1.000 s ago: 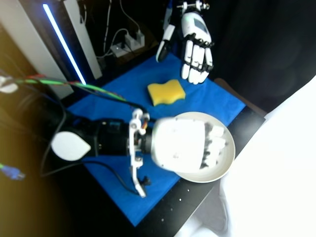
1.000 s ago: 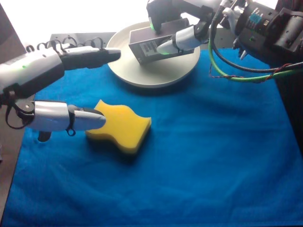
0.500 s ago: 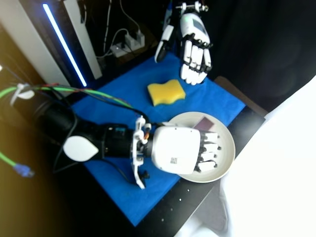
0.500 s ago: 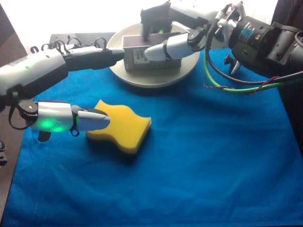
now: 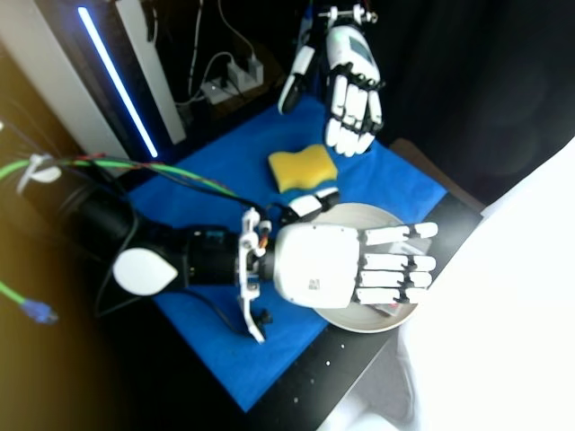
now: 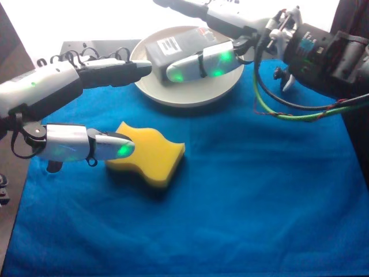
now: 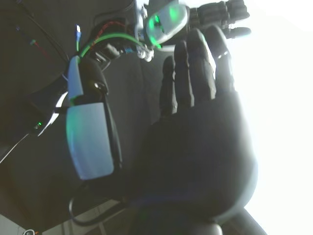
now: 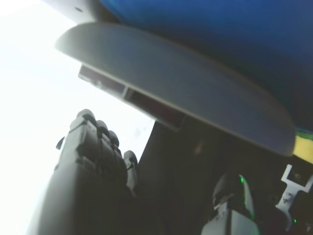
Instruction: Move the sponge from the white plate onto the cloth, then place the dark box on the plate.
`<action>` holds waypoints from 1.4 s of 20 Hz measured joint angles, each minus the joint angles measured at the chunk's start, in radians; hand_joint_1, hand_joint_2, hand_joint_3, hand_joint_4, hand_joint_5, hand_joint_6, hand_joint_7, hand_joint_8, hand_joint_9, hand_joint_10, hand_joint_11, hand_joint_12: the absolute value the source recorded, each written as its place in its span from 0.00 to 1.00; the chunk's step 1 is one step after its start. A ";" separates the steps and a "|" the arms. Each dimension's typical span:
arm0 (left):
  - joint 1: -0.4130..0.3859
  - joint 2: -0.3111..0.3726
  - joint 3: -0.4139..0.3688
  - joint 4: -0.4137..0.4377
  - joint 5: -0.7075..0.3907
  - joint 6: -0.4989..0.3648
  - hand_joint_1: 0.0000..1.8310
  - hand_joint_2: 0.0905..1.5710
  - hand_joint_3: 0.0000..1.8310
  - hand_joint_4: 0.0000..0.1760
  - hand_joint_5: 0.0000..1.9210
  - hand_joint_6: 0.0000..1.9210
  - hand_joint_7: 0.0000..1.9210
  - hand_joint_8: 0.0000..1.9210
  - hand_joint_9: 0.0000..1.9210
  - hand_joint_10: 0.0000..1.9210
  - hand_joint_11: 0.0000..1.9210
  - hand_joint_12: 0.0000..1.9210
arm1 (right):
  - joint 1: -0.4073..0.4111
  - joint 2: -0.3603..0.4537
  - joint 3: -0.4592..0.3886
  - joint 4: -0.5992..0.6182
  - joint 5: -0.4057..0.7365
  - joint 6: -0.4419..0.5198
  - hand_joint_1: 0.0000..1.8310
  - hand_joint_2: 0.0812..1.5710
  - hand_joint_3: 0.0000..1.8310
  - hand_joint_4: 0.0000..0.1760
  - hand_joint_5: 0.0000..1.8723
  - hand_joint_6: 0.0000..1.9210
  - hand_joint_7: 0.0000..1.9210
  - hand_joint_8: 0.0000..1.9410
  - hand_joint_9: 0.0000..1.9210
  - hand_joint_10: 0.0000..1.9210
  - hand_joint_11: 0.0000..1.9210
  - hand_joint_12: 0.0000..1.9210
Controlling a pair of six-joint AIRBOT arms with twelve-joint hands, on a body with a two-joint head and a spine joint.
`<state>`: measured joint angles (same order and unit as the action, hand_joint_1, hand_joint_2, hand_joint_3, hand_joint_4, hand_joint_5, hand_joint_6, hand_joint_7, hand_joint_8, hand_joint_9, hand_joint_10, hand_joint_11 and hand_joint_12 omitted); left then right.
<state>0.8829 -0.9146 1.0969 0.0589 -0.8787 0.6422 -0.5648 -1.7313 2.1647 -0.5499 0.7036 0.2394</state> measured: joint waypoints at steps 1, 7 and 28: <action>0.000 0.000 0.000 -0.002 0.001 0.000 0.43 0.62 0.00 0.15 0.16 0.00 0.18 0.00 0.19 0.00 0.00 0.48 | -0.002 0.019 -0.018 -0.003 0.012 0.000 0.32 0.50 0.00 1.00 0.00 0.00 0.00 0.00 0.00 0.00 0.00 0.00; 0.032 0.003 -0.014 -0.031 -0.014 -0.002 0.44 0.61 0.00 0.16 0.16 0.00 0.18 0.00 0.20 0.01 0.00 0.48 | -0.003 0.179 -0.174 0.030 0.126 -0.035 0.33 0.51 0.00 1.00 0.00 0.00 0.00 0.00 0.00 0.00 0.00 0.00; 0.361 0.145 -0.195 -0.325 -0.492 0.076 0.27 0.58 0.00 0.56 0.05 0.00 0.06 0.00 0.08 0.00 0.00 0.29 | -0.716 0.736 -0.888 0.661 0.830 -0.354 0.37 0.55 0.00 1.00 0.07 0.00 0.06 0.00 0.01 0.00 0.00 0.00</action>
<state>1.2438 -0.7696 0.9024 -0.2665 -1.3708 0.7181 -1.2812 -0.9951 1.2766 0.1116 1.5341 -0.1143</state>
